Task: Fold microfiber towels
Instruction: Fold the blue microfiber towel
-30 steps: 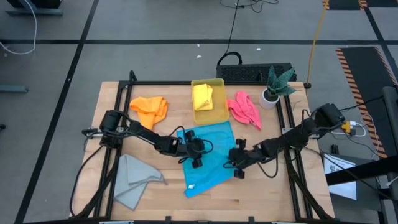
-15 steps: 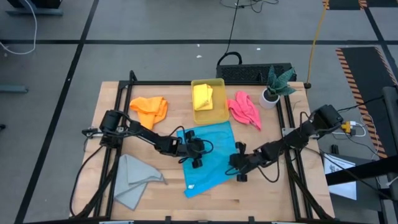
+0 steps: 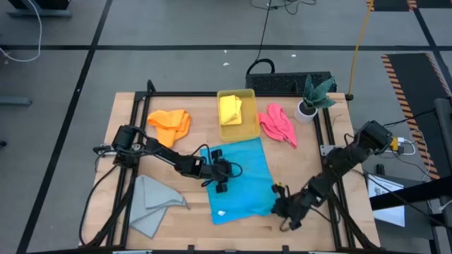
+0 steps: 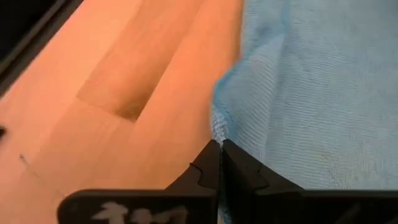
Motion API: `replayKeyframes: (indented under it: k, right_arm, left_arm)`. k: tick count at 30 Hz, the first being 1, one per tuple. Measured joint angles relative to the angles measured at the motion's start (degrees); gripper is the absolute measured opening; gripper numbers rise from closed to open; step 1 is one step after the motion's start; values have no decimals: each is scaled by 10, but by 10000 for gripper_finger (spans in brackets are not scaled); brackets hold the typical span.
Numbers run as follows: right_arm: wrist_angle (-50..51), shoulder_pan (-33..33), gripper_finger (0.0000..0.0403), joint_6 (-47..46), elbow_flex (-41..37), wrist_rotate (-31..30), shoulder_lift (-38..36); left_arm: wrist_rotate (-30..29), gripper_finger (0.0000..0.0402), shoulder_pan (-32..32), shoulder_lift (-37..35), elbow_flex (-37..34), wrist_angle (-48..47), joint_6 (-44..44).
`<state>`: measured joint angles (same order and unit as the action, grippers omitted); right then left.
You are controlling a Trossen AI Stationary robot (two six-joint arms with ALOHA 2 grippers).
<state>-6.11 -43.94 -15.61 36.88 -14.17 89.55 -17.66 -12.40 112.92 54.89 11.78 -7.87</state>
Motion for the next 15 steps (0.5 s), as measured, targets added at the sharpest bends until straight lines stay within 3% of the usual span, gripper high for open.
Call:
replayKeyframes:
  k: [3, 8, 15]
  right_arm:
    - [-2, -13, 5, -6, 0, -19, 10]
    - [-2, -17, 28, -57, 0, 18, 16]
    - [-53, -19, 105, -126, 0, 104, 16]
  left_arm:
    - [14, 168, -21, -21, -2, -10, 25]
    - [-4, 168, -53, -74, 0, 0, 62]
    - [-4, 168, -88, -98, 0, -10, 76]
